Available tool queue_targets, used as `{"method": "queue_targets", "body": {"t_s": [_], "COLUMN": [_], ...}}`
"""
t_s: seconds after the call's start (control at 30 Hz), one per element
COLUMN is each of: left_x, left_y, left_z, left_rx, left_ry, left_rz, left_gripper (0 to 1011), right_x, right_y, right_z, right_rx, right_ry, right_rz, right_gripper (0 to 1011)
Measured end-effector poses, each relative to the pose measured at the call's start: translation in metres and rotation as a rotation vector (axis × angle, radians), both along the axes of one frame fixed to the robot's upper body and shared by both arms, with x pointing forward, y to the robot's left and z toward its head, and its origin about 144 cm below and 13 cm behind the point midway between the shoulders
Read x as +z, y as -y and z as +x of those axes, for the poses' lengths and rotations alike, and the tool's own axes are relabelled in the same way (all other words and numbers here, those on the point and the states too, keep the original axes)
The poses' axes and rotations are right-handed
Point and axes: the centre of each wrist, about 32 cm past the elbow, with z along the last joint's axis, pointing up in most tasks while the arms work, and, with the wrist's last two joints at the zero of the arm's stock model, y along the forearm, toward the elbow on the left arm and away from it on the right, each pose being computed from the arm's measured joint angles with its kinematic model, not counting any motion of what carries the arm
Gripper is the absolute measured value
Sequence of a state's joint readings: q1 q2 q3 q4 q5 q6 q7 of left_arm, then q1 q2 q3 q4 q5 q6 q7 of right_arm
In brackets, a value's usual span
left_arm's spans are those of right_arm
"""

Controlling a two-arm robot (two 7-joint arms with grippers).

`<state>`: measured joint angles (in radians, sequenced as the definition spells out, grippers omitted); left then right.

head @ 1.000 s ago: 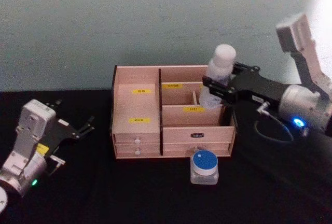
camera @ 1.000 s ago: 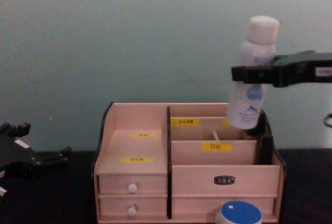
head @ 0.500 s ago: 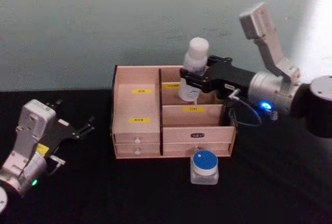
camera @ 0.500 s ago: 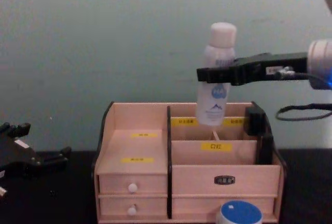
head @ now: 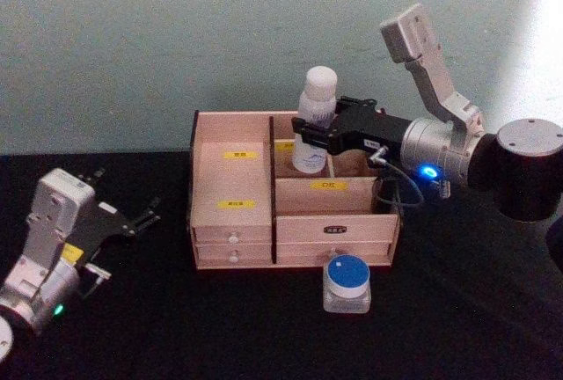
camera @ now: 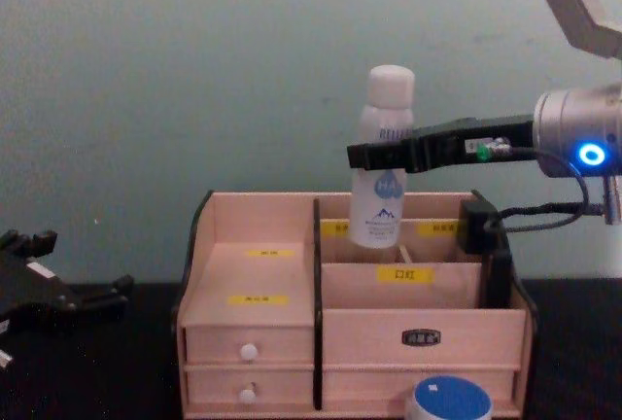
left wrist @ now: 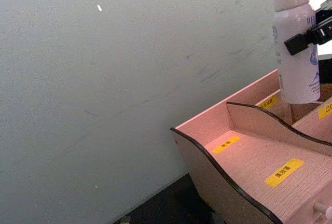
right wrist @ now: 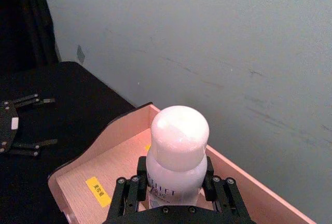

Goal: Pick up the facial cleanser and watermelon frost from the table and place them into the tiered storage box.

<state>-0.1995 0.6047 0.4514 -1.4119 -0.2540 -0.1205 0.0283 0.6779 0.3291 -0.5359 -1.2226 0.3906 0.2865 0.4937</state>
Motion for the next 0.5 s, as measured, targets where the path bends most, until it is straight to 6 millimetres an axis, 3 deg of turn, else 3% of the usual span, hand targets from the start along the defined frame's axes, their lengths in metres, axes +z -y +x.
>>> {"method": "queue_targets", "body": {"t_s": [0.5], "left_x": [0.0], "left_y": [0.0], "left_z": [0.0], "left_rx": [0.0], "left_ry": [0.0], "left_rz": [0.0], "left_gripper": [1001], "right_x": [-0.0027], "right_y": [-0.0092], "right_z": [0.0095], "right_rx": [-0.003], "right_ry": [-0.022], "right_rz": [-0.032], "right_gripper": [602]}}
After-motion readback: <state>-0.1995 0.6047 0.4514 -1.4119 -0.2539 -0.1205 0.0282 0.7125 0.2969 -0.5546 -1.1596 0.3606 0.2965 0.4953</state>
